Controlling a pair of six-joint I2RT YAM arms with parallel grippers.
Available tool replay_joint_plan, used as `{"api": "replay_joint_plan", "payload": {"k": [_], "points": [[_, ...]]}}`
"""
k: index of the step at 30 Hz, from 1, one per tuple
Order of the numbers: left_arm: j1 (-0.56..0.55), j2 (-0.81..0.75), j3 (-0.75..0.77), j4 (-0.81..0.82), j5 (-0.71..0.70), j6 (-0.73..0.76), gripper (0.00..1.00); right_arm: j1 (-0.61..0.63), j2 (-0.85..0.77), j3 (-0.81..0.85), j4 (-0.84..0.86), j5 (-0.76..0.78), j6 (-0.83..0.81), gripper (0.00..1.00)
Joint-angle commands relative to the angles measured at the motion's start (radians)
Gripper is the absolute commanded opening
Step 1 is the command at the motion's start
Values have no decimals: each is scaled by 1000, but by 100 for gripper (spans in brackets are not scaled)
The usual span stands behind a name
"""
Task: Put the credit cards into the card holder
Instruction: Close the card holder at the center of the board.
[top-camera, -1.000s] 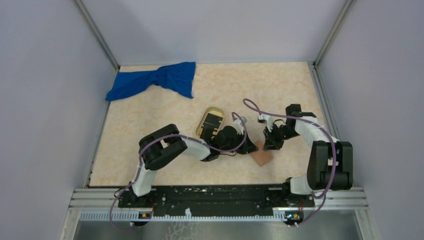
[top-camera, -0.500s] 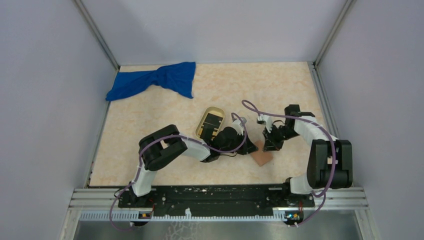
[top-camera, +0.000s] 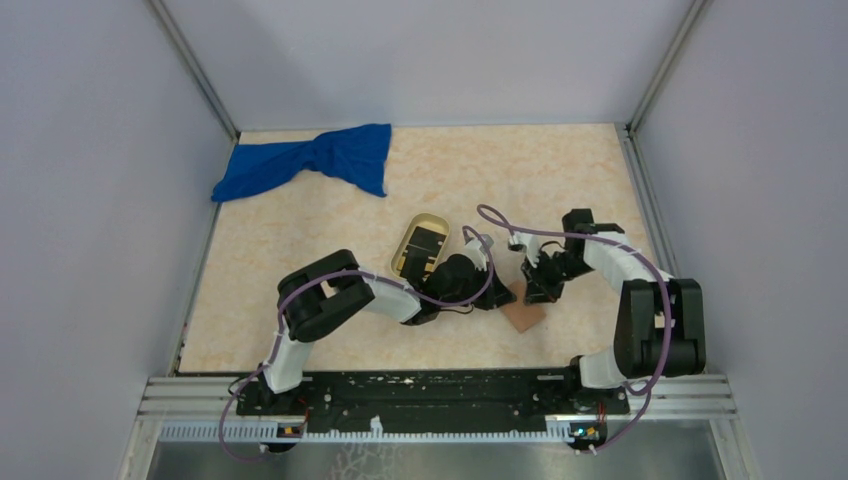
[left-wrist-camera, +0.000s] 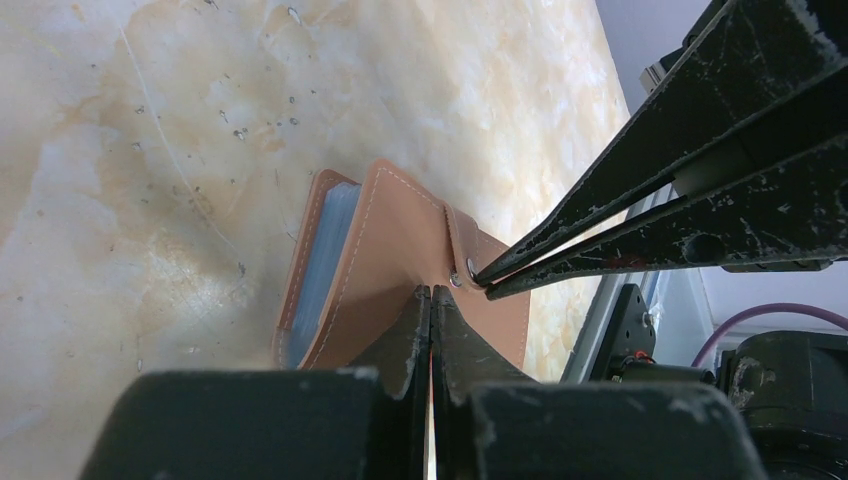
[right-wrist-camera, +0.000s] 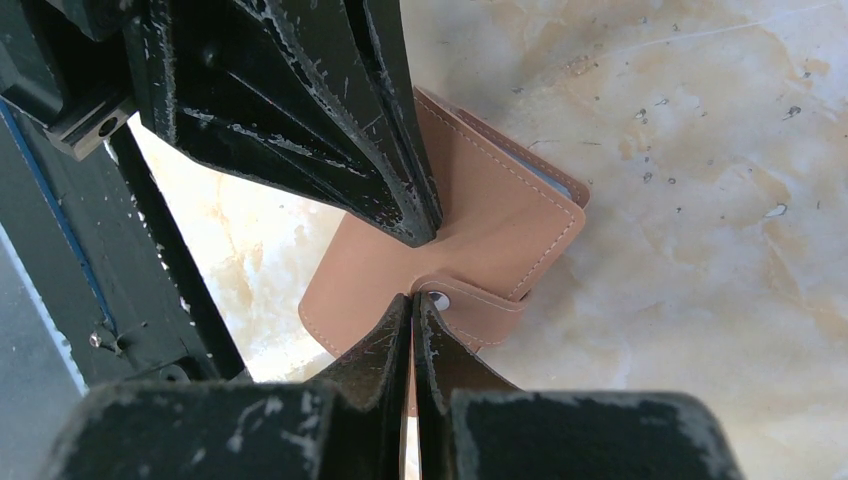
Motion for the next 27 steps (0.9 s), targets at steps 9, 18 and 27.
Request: {"api": "replay_joint_plan", "payload": {"k": [9,18,27], "points": [[-6,-11,-19,-19,-36,25,0,38,9,6,2,2,41,0],[-9,-8,-20,-14,-32,28,0,38,11,4,40,34,85,0],[-10,-3,-17,-5,-25,27,0,38,-10,11,54,20,103,0]]}}
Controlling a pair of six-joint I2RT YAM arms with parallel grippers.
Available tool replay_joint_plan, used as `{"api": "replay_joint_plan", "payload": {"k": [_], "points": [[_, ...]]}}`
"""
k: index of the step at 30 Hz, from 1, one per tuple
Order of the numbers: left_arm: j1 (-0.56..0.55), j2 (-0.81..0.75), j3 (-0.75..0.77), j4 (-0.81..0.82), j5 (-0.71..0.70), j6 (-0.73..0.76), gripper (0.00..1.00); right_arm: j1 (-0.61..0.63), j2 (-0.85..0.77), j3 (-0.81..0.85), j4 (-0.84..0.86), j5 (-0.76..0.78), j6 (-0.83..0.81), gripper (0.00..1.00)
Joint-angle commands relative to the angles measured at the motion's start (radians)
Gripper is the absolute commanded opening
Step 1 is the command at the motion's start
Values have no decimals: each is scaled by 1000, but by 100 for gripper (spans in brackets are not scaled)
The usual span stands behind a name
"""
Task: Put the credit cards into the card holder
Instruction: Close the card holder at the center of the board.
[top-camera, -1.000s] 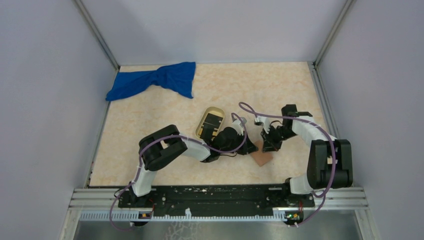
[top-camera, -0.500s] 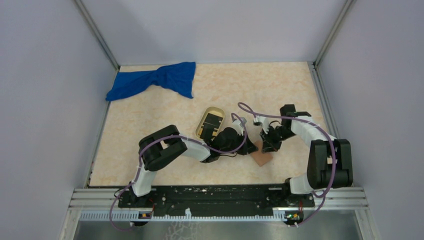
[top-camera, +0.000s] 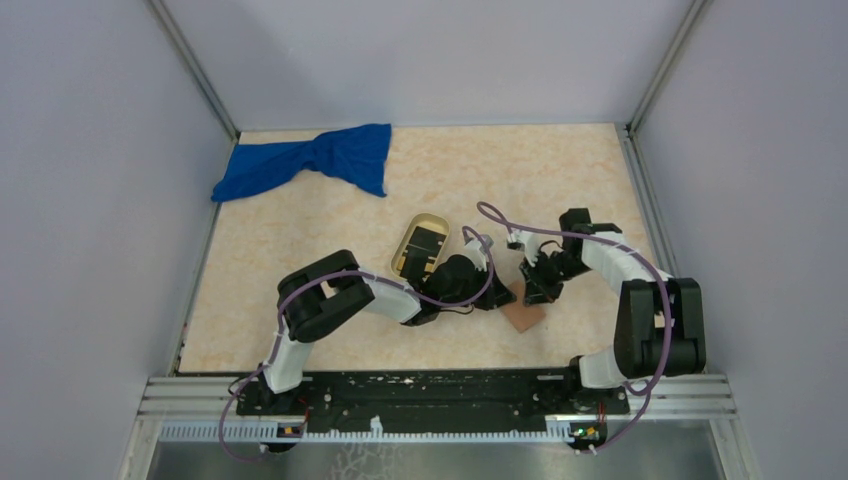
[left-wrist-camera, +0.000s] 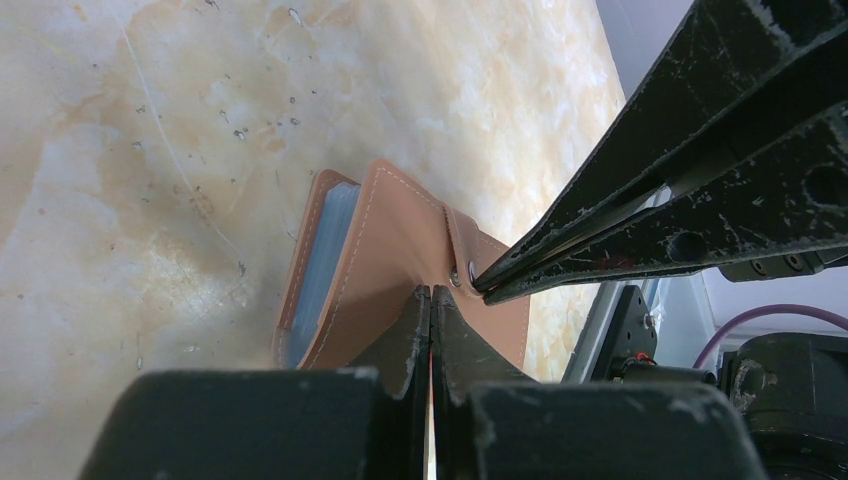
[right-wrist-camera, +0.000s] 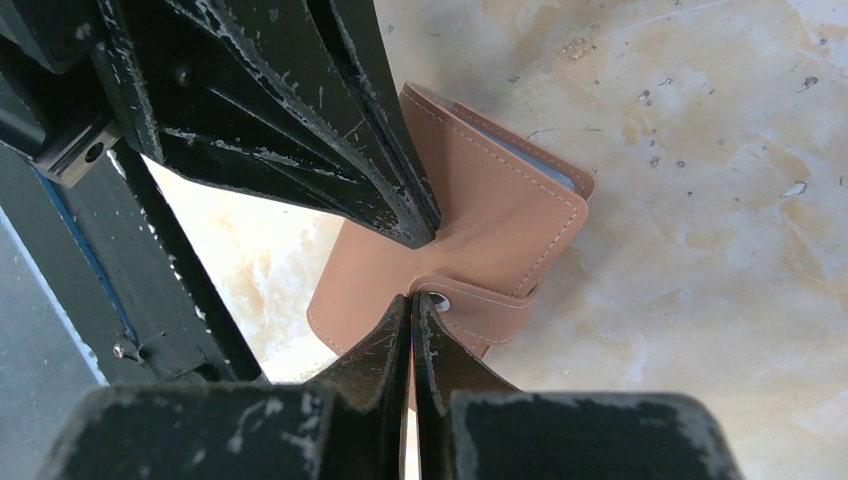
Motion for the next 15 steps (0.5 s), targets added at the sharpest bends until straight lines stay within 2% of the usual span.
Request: {"api": "replay_joint_plan", "payload": {"k": [1,15], "points": [[-5,-1,-15,-8,-15,27,0,18,-17,11,45,-10,18,0],[-5,5,-10,3,-10,27,0,17,-41,-2,88,20,43,0]]}}
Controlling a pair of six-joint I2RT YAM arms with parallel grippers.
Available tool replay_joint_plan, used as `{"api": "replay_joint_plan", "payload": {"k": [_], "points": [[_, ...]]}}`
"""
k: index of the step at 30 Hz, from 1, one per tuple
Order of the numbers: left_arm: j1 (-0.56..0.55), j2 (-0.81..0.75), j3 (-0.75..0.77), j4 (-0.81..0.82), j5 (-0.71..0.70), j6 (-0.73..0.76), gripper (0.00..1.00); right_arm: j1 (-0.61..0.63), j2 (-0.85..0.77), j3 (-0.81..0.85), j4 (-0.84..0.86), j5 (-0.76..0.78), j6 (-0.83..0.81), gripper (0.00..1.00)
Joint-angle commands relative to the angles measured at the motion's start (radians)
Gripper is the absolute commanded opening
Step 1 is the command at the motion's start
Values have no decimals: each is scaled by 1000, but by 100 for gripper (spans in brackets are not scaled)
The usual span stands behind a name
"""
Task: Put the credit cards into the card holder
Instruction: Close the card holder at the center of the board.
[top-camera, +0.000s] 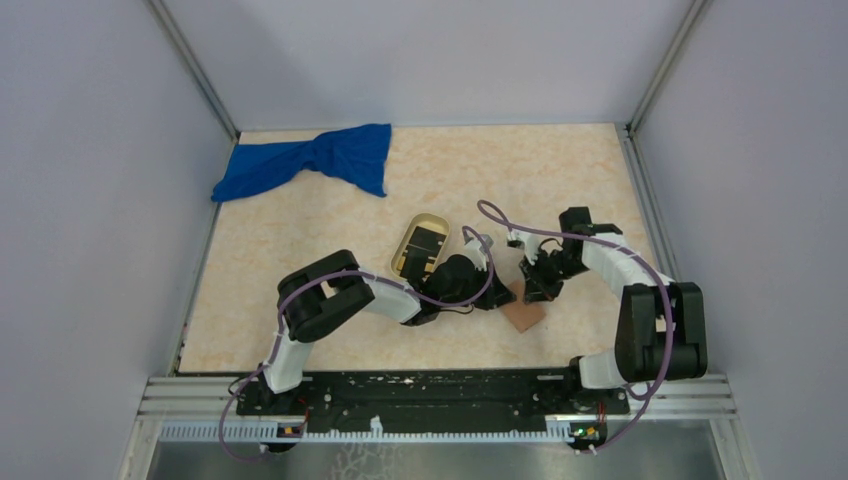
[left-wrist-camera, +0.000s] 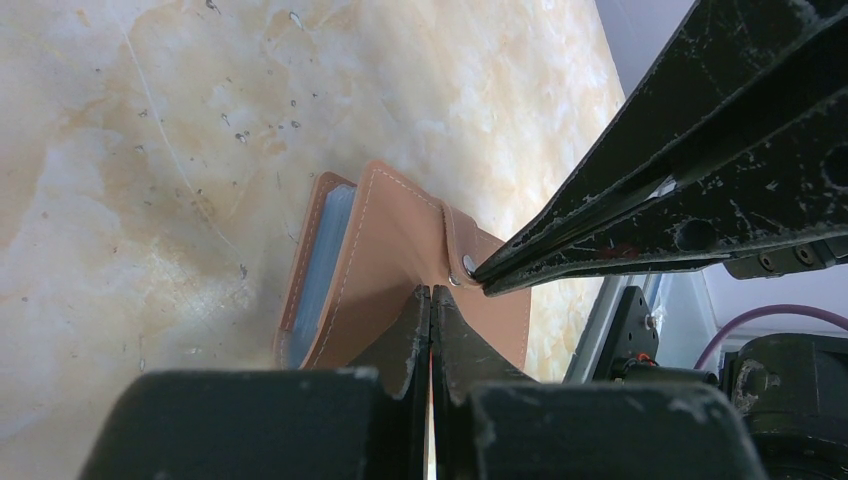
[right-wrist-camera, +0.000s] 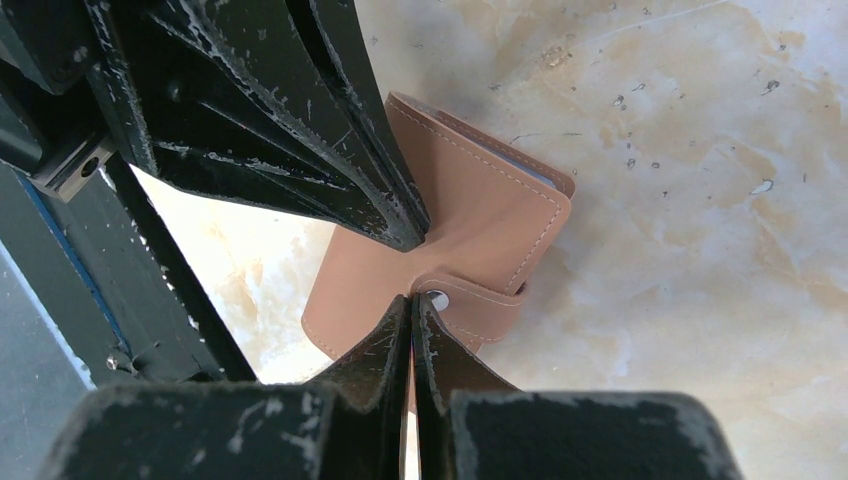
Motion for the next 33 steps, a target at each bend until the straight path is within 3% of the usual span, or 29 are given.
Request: {"api": "replay_joint_plan", "payload": {"k": [1,17,26,33], "points": [[-5,5,-10,0,-9,23,0,11,-16,-2,59,2,-1,0],[-5,13,0,-1,-9,25,0,11,15,7,-2,-18,-53,0],[-5,14,-2,4,-5,23,0,11,-11,2,52,0,-4,0],[-5,13,-6,6,-6,23,0,9,-22,2,55,-6,4,11]]}}
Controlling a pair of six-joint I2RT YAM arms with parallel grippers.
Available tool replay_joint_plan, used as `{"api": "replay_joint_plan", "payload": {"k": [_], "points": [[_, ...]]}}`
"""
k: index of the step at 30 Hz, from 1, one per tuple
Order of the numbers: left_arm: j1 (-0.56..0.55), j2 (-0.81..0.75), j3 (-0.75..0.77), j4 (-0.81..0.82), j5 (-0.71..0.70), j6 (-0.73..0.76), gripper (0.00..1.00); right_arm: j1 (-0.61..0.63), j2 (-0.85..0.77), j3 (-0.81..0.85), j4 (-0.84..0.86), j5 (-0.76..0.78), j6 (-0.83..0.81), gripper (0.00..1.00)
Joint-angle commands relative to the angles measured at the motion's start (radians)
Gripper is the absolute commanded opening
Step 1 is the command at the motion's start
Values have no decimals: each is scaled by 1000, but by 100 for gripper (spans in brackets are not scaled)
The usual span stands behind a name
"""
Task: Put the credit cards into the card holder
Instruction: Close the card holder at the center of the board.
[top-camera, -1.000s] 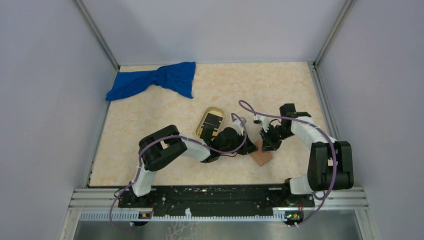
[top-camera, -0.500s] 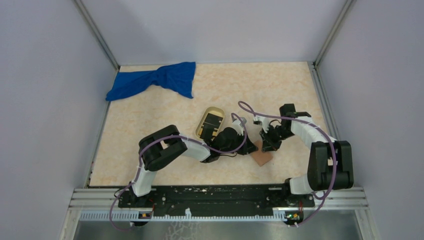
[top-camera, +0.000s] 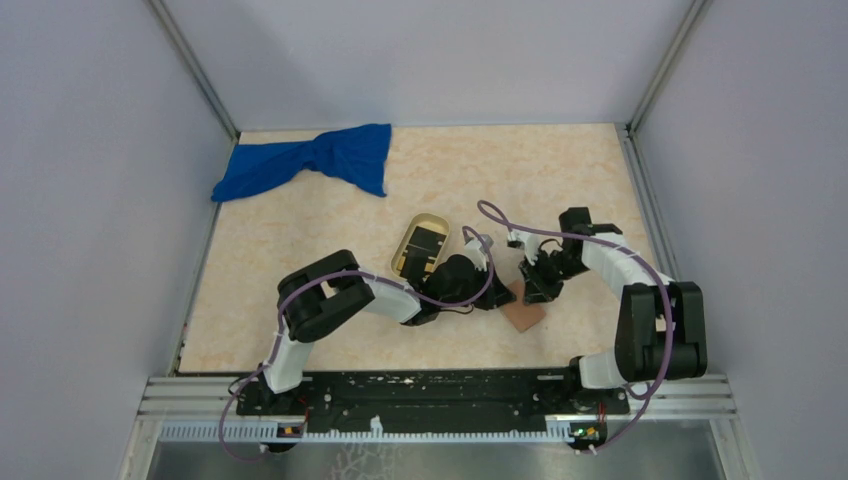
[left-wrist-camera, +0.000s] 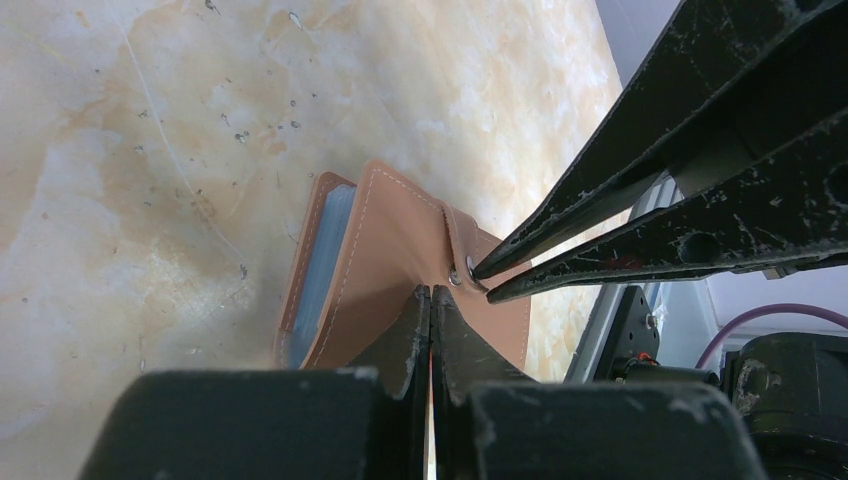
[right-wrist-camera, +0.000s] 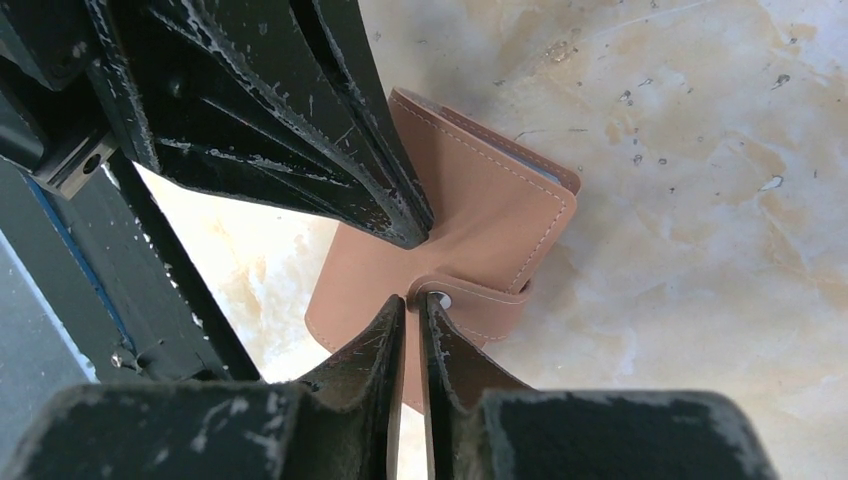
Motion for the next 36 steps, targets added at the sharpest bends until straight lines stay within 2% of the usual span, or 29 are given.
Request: {"api": "replay_joint_plan", "payload": {"k": [1,5,10,15,21,36], "points": [[-5,12,-6,6,-6,20,0,9,-34,1,66,-6,4,13],[-5,11,-9,9,-6,19,0,9,-70,-8,89,9,16,16],[-5,9,-12,11,-8,18,0,9,-109,-21,109,20,27,27],[-5,7,-14,10,-10,18,0,9,-116,-17,92,18,9,31],[-5,8,-14,8,-13,18,0,-1,-203,-35,140,72,50,43],[-6,4,-15,4,-19,18,0,-6,-138,-24,130,139,61,30]]}}
